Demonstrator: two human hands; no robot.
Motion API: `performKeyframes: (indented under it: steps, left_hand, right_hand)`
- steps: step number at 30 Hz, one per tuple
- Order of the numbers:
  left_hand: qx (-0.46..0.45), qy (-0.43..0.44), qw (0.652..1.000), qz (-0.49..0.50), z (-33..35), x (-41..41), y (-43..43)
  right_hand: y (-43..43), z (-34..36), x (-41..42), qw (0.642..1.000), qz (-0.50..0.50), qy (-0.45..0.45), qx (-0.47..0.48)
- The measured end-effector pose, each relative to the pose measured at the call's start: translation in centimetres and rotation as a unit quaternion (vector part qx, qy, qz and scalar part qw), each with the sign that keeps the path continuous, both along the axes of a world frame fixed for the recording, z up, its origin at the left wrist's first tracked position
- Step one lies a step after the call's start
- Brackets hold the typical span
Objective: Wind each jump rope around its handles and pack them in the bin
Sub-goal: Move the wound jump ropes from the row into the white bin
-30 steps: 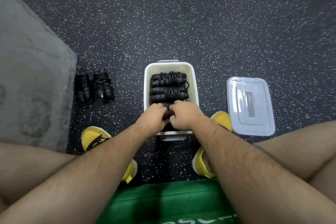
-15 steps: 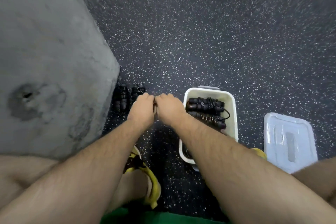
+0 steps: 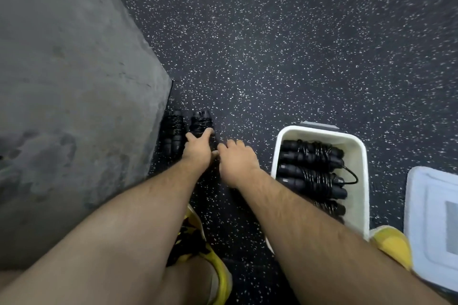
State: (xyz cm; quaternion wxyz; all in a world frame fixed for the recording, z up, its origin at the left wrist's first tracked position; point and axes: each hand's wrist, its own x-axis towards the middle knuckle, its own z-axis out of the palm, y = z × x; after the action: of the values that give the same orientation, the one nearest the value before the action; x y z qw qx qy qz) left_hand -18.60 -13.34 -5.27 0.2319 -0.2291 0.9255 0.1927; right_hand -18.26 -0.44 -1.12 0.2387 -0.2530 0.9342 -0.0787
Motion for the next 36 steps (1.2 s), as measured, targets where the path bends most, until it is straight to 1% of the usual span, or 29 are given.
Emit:
performKeyframes:
  steps: [2, 6, 8, 10, 12, 14, 17, 19, 23, 26, 29, 33, 36]
  left_hand:
    - [0.003, 0.032, 0.999, 0.018, 0.2, -0.1, 0.5]
    - [0.010, 0.059, 0.997, -0.044, 0.7, 0.7, 1.1]
    - [0.028, 0.055, 0.997, -0.045, 1.7, 1.4, 2.3]
    - [0.015, 0.064, 0.997, -0.051, 3.1, 2.2, 3.5]
    - [0.013, 0.103, 0.993, -0.046, 4.8, 2.8, 4.3]
    - [0.017, 0.164, 0.985, -0.057, 6.8, 3.0, 4.8]
    - [0.023, 0.246, 0.959, -0.136, 10.3, 2.5, 5.8]
    - [0.046, 0.269, 0.943, -0.190, 12.8, 2.1, 7.0]
    - [0.109, 0.261, 0.923, -0.262, 15.1, 1.5, 10.4]
    - [0.143, 0.226, 0.928, -0.260, 14.7, 0.8, 13.6]
    - [0.136, 0.209, 0.926, -0.283, 13.5, 0.5, 16.6]
    - [0.147, 0.167, 0.929, -0.296, 10.4, 0.5, 18.2]
    - [0.106, 0.130, 0.919, -0.358, 7.2, 1.0, 18.1]
  right_hand:
    - [0.6, 0.1, -0.1, 1.000, -0.003, 0.004, -0.001]
    - [2.4, 1.4, -0.6, 0.999, -0.013, 0.022, -0.019]
    - [3.7, 2.4, -0.6, 0.999, -0.018, 0.023, -0.019]
    - [5.1, 3.4, -0.4, 0.999, -0.018, 0.034, -0.019]
    - [6.5, 4.4, 0.0, 0.998, -0.017, 0.055, -0.031]
    - [7.8, 5.4, 0.5, 0.995, -0.011, 0.091, -0.049]
    - [10.0, 7.1, 0.7, 0.986, -0.015, 0.155, -0.061]
    - [11.7, 8.3, 0.7, 0.980, -0.037, 0.187, -0.066]
    - [15.6, 9.7, 0.3, 0.975, -0.057, 0.208, -0.044]
    - [18.2, 9.4, 0.5, 0.979, -0.083, 0.184, -0.001]
    - [20.0, 7.7, 1.1, 0.980, -0.130, 0.153, 0.015]
    - [20.7, 5.4, 0.7, 0.982, -0.144, 0.120, 0.000]
    - [21.1, 3.2, 1.5, 0.984, -0.163, 0.063, -0.041]
